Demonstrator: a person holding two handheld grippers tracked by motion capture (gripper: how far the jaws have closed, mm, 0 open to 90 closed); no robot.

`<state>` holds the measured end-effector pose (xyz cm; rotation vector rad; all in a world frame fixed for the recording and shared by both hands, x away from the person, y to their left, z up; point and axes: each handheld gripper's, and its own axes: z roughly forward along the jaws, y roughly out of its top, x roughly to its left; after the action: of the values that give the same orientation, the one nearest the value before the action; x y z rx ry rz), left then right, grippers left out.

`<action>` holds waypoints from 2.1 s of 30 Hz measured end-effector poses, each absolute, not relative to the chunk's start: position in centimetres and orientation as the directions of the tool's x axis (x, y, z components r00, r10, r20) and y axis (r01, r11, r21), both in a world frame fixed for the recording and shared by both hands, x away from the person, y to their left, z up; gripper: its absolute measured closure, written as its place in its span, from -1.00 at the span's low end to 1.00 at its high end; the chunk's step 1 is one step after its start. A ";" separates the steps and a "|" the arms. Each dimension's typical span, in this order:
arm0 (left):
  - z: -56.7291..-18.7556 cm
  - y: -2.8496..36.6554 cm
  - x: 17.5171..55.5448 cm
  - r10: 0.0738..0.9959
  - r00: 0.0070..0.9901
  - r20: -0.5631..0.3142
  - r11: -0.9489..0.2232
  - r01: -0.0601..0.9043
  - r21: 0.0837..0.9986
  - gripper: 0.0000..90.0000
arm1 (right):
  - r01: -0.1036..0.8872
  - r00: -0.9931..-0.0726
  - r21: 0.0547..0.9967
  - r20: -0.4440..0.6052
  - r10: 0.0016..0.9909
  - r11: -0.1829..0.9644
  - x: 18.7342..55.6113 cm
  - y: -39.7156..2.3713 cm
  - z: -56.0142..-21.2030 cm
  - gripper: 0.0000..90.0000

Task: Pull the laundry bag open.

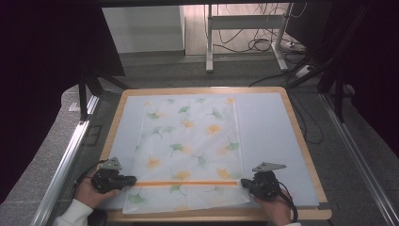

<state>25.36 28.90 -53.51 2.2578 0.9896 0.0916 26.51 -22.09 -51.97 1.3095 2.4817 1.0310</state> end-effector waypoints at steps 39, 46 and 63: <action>-53.2 29.2 25.2 0.672 0.723 -0.163 -0.519 0.616 0.592 0.89 | 0.661 -0.612 0.641 0.160 0.775 0.390 26.4 -22.0 -52.0 0.99; -53.4 29.2 25.2 0.671 0.723 -0.166 -0.516 0.616 0.595 0.89 | 0.660 -0.613 0.642 0.160 0.774 0.390 26.4 -22.0 -52.0 0.99; -52.9 29.3 25.2 0.693 0.707 -0.145 -0.447 0.578 0.682 0.66 | 0.628 -0.641 0.675 0.166 0.749 0.387 26.3 -22.0 -51.4 0.98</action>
<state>25.19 29.30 -52.92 2.1751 0.9630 0.1989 26.33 -22.03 -51.44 1.2398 2.4746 1.0925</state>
